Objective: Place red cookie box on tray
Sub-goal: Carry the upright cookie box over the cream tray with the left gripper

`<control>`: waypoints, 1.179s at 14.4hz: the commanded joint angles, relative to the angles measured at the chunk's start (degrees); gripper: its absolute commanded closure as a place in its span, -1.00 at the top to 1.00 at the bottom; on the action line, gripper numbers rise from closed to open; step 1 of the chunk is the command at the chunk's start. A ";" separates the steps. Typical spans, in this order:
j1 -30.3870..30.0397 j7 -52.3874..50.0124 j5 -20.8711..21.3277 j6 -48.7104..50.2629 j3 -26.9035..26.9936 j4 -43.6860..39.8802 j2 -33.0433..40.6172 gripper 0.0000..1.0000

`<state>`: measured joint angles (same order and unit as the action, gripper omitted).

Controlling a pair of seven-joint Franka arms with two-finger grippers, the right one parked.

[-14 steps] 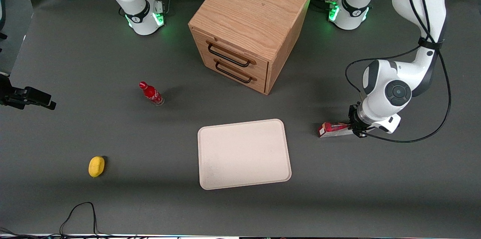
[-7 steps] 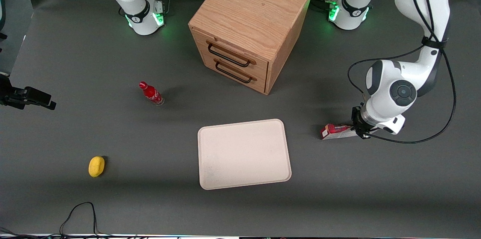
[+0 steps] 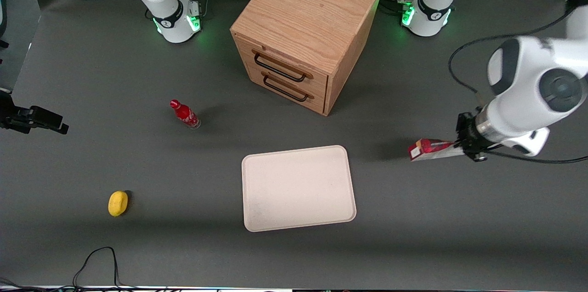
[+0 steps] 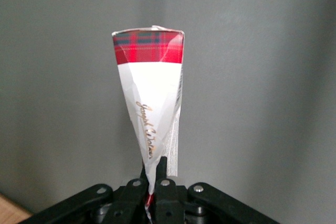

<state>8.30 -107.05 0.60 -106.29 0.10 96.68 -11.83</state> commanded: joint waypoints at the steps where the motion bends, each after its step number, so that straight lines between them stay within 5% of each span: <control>1: -0.13 -0.18 0.81 12.73 -0.01 -12.18 -0.38 -1.00; 4: -0.48 0.00 0.81 20.93 -0.01 -22.03 -0.47 -1.00; 9: 0.75 10.78 0.20 19.64 -0.71 -23.73 -1.61 -1.00; 17: 5.21 34.23 1.16 17.53 -11.26 -38.84 -14.17 -1.00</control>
<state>10.74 -80.56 0.77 -89.07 -10.67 64.51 -21.76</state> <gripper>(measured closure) 0.969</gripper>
